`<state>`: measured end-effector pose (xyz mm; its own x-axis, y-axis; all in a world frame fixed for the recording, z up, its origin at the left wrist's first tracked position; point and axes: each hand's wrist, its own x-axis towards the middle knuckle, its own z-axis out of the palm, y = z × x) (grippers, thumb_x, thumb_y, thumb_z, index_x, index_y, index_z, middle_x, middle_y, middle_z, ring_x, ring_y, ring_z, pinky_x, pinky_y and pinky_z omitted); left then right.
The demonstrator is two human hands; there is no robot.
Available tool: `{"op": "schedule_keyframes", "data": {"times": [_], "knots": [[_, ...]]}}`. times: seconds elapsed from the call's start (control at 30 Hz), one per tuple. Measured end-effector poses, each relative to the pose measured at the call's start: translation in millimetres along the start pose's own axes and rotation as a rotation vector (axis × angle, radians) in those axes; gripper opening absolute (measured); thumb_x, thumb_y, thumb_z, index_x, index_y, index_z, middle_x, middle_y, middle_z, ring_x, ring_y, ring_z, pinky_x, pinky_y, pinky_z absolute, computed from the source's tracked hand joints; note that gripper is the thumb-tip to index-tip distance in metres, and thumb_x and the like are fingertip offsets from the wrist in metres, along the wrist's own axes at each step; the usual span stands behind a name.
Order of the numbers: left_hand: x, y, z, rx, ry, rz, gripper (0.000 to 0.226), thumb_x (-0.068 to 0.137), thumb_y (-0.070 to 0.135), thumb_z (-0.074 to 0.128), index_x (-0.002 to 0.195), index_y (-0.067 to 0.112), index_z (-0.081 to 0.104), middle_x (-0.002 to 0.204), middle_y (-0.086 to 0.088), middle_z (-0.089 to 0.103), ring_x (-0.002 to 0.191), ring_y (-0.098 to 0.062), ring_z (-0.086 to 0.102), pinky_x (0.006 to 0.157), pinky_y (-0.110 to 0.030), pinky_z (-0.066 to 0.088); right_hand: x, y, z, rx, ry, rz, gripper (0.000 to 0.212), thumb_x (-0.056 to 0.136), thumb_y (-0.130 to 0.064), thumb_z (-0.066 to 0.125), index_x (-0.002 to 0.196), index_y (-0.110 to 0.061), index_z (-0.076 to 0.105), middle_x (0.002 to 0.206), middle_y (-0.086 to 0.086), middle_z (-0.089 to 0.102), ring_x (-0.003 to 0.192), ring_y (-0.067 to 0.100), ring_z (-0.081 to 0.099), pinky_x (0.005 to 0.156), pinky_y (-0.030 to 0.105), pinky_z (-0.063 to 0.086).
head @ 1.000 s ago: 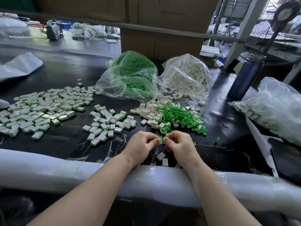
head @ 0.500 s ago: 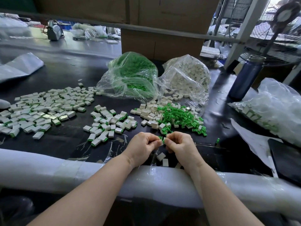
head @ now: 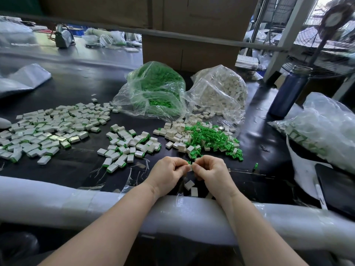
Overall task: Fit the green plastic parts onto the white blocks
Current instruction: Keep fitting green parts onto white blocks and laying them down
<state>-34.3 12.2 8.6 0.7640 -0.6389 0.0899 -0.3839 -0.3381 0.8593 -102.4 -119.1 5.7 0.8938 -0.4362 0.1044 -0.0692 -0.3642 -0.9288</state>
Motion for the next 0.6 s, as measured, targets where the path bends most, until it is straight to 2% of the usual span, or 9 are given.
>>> {"op": "schedule_keyframes", "data": {"times": [0.1,0.27,0.33,0.43,0.6], "knots": [[0.7,1.1,0.9,-0.038,0.026,-0.007,0.015,0.09,0.018,0.059,0.096,0.014,0.072,0.082,-0.004,0.071,0.08,-0.024,0.065,0.081,-0.037,0.053,-1.9,-1.7,0.6,0.136,0.018,0.01,0.017,0.083,-0.003,0.066,0.069,-0.012,0.063,0.053,-0.004,0.064,0.052,0.008,0.061,0.052,0.023,0.051],[0.1,2.6,1.4,-0.103,0.028,-0.02,0.014,0.087,0.016,0.062,0.098,0.015,0.071,0.084,-0.015,0.07,0.081,-0.033,0.064,0.08,-0.042,0.052,-4.3,-4.5,-0.3,0.219,0.002,0.0,0.013,0.081,-0.002,0.068,0.071,-0.009,0.064,0.064,0.01,0.067,0.06,0.022,0.064,0.061,0.041,0.058],[0.2,1.7,1.0,-0.103,0.03,-0.024,0.011,0.085,0.015,0.063,0.092,0.016,0.071,0.081,-0.012,0.07,0.073,-0.027,0.061,0.078,-0.04,0.051,-5.2,-5.1,-0.6,0.224,-0.012,-0.007,0.013,0.081,-0.001,0.069,0.07,-0.008,0.064,0.067,0.015,0.066,0.061,0.024,0.062,0.063,0.043,0.056],[0.8,0.9,0.7,-0.098,0.03,-0.025,0.012,0.084,0.012,0.062,0.082,0.021,0.069,0.074,-0.006,0.066,0.065,-0.014,0.055,0.074,-0.038,0.051,-5.7,-5.1,-0.5,0.226,-0.034,-0.015,0.012,0.08,-0.001,0.069,0.07,-0.007,0.065,0.066,0.015,0.065,0.06,0.024,0.06,0.06,0.037,0.054],[1.2,3.4,-0.2,-0.201,0.029,-0.022,0.02,0.085,0.006,0.058,0.079,0.024,0.065,0.085,-0.017,0.066,0.073,-0.02,0.057,0.078,-0.041,0.051,-4.4,-4.4,-0.3,0.273,-0.01,-0.004,0.007,0.086,-0.005,0.063,0.079,-0.005,0.064,0.067,0.008,0.065,0.058,0.019,0.061,0.054,0.031,0.054]]}}
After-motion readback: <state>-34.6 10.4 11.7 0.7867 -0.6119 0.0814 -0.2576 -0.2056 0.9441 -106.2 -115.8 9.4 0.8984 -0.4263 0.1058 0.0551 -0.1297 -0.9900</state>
